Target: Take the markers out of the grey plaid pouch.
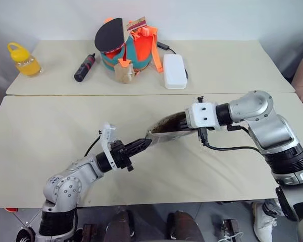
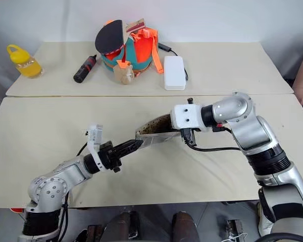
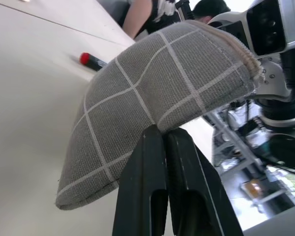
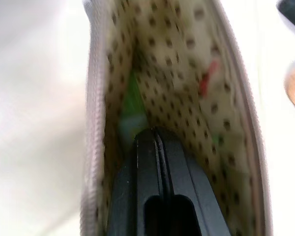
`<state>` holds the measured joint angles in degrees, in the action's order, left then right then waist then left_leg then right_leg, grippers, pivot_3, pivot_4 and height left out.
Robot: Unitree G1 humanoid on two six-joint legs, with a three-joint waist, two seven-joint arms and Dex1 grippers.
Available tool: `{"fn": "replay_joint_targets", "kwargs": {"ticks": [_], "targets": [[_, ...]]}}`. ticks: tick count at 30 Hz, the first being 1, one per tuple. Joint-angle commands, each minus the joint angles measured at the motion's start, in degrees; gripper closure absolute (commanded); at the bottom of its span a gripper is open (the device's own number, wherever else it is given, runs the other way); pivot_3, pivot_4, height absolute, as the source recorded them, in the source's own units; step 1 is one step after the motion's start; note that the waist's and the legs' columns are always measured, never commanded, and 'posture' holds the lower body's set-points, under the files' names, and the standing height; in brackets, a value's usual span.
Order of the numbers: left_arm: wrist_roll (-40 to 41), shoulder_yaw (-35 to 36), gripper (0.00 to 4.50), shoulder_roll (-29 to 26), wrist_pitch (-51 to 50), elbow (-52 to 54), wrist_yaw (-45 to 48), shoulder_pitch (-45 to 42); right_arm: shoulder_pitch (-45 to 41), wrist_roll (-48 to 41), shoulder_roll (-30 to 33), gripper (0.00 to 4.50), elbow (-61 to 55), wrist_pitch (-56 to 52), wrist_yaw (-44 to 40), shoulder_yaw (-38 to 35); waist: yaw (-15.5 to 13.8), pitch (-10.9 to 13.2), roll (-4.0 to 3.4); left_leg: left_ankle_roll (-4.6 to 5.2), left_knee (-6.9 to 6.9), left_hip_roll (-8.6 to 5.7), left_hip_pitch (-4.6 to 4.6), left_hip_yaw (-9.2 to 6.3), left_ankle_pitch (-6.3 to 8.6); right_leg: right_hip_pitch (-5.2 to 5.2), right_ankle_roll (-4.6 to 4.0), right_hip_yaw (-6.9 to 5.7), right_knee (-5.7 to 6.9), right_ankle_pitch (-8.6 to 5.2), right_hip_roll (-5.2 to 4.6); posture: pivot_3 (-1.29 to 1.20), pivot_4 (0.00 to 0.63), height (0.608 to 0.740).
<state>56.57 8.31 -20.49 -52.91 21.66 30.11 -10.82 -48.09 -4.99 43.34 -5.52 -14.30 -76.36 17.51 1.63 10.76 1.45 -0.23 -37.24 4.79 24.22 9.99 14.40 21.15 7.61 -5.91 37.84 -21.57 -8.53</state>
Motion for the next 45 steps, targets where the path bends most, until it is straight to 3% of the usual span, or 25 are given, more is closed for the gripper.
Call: {"fn": "replay_joint_targets", "kwargs": {"ticks": [1, 8, 11, 17, 20, 24, 25, 35, 39, 42, 45], "targets": [[5.62, 1.88, 4.50, 0.51, -1.74, 0.88, -0.52, 0.32, -1.22, -1.29, 2.06, 4.46, -3.09, -4.52, -2.51, -0.39, -0.06, 0.00, 0.00, 0.02, 0.00, -0.01, 0.00, 0.00, 0.01, -0.03, 0.00, 0.00, -0.02, 0.00, -0.01, 0.00, 0.150, 0.740], [-7.92, -2.02, 4.50, 1.11, 8.19, -4.73, -0.86, 1.91, -0.67, 7.91, -1.11, 4.46, 1.95, 1.74, 2.89, 4.76, 0.25, 0.00, 0.00, 0.01, 0.00, -0.03, -0.03, 0.04, 0.01, -0.05, 0.00, -0.01, -0.06, 0.00, 0.01, 0.00, 0.150, 0.740], [-9.29, -1.67, 4.50, 2.06, 9.93, -6.81, -0.79, 2.10, -1.41, 11.58, -2.69, 4.46, 7.28, 4.61, 5.95, 5.85, 0.14, 0.00, 0.00, -0.01, -0.04, 0.00, -0.04, 0.04, -0.01, -0.05, 0.00, -0.01, -0.02, 0.00, 0.03, 0.00, 0.150, 0.740], [-9.15, -1.30, 4.50, 2.47, 10.23, -8.52, -0.46, 1.88, -4.01, 10.80, -7.42, 4.46, 10.91, 3.61, 6.75, 5.29, 0.45, 0.00, 0.00, -0.02, -0.05, 0.02, -0.07, 0.04, -0.01, -0.06, 0.00, -0.01, 0.03, 0.00, 0.04, 0.00, 0.150, 0.740], [-8.60, -1.07, 4.50, 2.74, 9.94, -9.05, -0.34, 1.44, -5.07, 10.82, -8.37, 3.90, 11.65, 3.78, 6.53, 5.03, 0.42, 0.00, 0.00, -0.02, -0.06, 0.03, -0.06, 0.04, -0.01, -0.05, 0.00, 0.00, 0.05, 0.00, 0.04, 0.00, 0.150, 0.740], [-5.92, -0.72, 4.50, 3.06, 7.47, -8.87, -0.22, 0.88, -4.87, 11.18, -8.99, 2.66, 11.41, 6.74, 6.82, 5.40, 0.19, 0.00, 0.00, -0.01, -0.05, 0.01, -0.05, 0.03, -0.01, -0.05, 0.00, 0.00, 0.02, 0.00, 0.02, 0.00, 0.150, 0.740], [-4.46, -0.54, 4.50, 3.17, 6.06, -8.58, -0.24, 0.78, -4.59, 10.52, -9.18, 2.66, 10.69, 6.36, 6.43, 5.23, 0.19, 0.00, 0.00, -0.01, -0.04, 0.01, -0.05, 0.03, -0.01, -0.05, 0.00, 0.00, 0.02, 0.00, 0.02, 0.00, 0.150, 0.740], [13.03, 0.99, 4.50, 1.92, -7.86, -3.45, -0.69, -1.77, -3.62, -2.26, -0.07, 2.66, -2.75, -9.42, -4.91, -1.08, -0.06, 0.00, 0.00, 0.01, 0.00, -0.02, -0.01, -0.04, 0.01, -0.09, 0.00, -0.03, -0.06, 0.00, -0.01, 0.00, 0.150, 0.740], [18.60, 1.92, 4.50, 2.72, -10.41, -6.49, -2.52, -2.54, -3.37, -2.40, 5.86, 2.66, -6.15, -12.38, -8.88, 0.33, -0.07, 0.00, 0.00, 0.02, 0.01, -0.02, -0.04, -0.08, 0.01, -0.16, 0.00, -0.05, -0.11, 0.00, -0.01, 0.00, 0.150, 0.740], [14.82, 1.38, 4.50, 2.66, -8.24, -9.43, -1.64, -1.28, -3.42, -3.23, 6.29, 2.66, -8.47, -14.41, -8.95, 1.14, 0.39, 0.00, 0.00, 0.01, 0.01, -0.01, -0.06, -0.05, 0.00, -0.14, 0.00, -0.03, -0.10, 0.00, 0.02, 0.00, 0.150, 0.740], [3.83, -1.76, 4.50, 2.12, -0.81, -13.30, -0.80, -0.03, -2.61, -0.08, 4.54, 2.66, -7.19, -13.52, -7.01, 4.87, 0.42, 0.00, 0.00, -0.02, 0.02, 0.00, -0.11, -0.04, -0.01, -0.14, -0.02, -0.03, -0.07, -0.01, 0.05, 0.00, 0.150, 0.740]]}}
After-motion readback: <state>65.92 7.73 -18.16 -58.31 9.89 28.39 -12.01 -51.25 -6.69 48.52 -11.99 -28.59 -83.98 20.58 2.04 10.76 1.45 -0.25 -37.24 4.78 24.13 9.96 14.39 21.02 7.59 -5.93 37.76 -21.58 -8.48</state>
